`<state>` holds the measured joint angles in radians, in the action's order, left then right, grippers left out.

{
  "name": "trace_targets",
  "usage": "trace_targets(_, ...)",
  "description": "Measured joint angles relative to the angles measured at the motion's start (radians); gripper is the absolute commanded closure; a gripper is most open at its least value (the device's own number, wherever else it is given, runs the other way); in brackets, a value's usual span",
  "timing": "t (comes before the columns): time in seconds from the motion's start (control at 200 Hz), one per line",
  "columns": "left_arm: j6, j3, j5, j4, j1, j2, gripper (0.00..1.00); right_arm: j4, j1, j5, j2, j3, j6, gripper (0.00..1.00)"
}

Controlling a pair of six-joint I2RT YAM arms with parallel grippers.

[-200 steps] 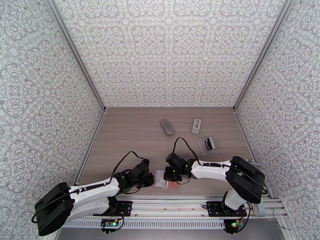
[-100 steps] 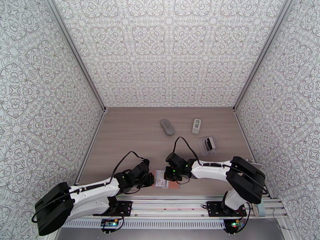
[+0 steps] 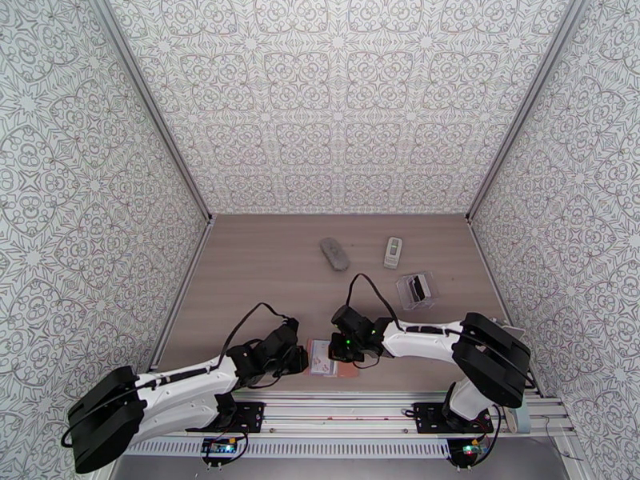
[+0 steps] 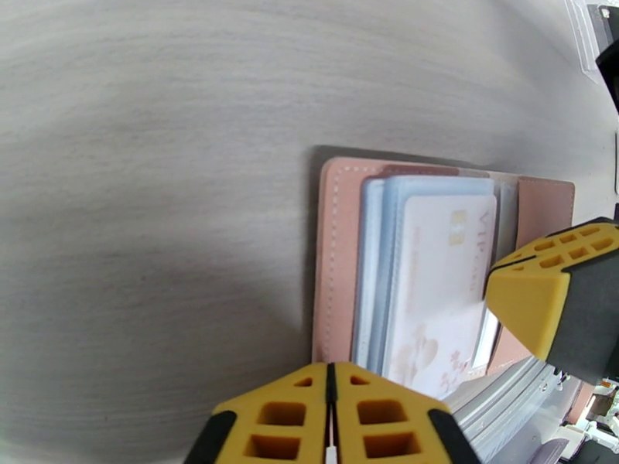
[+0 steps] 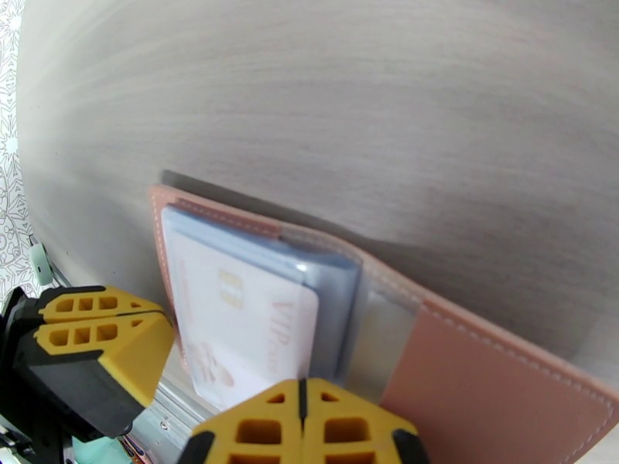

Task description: Put the credit cards into the card holder

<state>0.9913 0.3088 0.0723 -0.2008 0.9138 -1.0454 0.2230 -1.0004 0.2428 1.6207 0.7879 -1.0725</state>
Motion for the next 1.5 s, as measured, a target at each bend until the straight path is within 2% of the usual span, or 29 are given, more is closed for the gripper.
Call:
trace_targets(0.625, -0.008, 0.025, 0.001, -0.014, 0.0, 0.025, 0.77, -0.006, 0.0, 0.001, 0.024, 0.0, 0.008, 1.0)
trace_targets(1.5, -0.024, 0.056, 0.045, 0.09, 0.005, -0.105, 0.76, -0.004, 0.0, 0.004, 0.031, 0.007, 0.016, 1.0)
